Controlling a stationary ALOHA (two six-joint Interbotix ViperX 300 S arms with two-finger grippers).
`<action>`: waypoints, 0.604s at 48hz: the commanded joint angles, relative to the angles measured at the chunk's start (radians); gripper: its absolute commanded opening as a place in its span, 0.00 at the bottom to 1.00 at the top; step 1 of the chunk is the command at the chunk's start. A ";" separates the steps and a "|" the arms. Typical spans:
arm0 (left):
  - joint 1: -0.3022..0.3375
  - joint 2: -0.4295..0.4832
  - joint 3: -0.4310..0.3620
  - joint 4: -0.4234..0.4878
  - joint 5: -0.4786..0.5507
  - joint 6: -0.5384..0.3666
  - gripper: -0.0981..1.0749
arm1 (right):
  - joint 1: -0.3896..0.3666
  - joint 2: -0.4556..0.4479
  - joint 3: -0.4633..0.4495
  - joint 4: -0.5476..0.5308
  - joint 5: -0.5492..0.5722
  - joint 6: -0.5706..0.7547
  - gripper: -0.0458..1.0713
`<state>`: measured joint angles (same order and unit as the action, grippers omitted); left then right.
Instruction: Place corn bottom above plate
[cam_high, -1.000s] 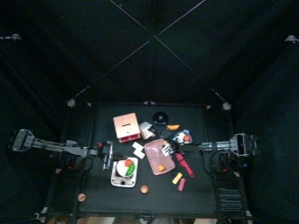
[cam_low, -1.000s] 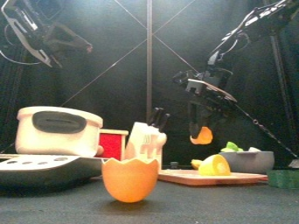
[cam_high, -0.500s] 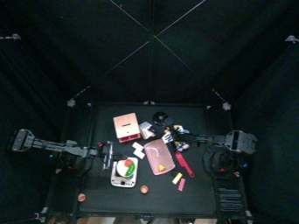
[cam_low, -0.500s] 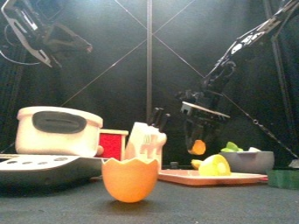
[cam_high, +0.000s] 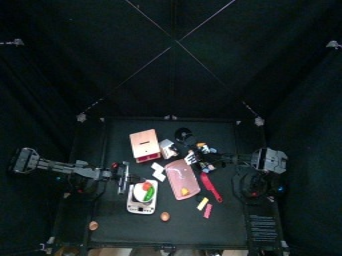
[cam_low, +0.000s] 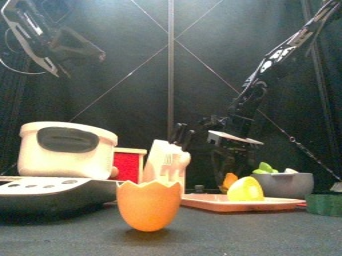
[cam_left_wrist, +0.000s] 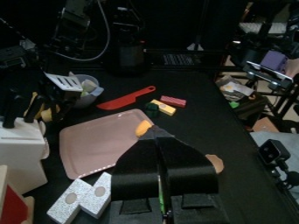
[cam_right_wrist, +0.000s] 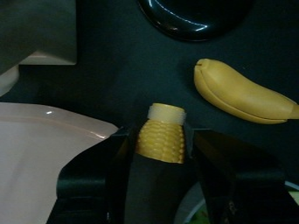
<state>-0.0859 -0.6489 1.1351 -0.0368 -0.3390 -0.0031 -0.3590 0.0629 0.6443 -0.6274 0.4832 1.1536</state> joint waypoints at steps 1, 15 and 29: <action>0.002 0.000 -0.015 0.000 -0.009 0.000 0.05 | -0.006 -0.018 -0.006 -0.003 -0.003 0.002 0.78; 0.003 0.000 -0.017 0.000 -0.009 0.000 0.05 | -0.006 -0.021 0.003 -0.003 0.005 0.002 0.96; 0.006 0.000 -0.020 0.000 -0.009 0.002 0.05 | 0.020 -0.051 0.003 -0.002 0.026 0.002 0.96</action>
<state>-0.0844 -0.6489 1.1351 -0.0368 -0.3390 -0.0031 -0.3497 0.0583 0.6581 -0.6274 0.5031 1.1536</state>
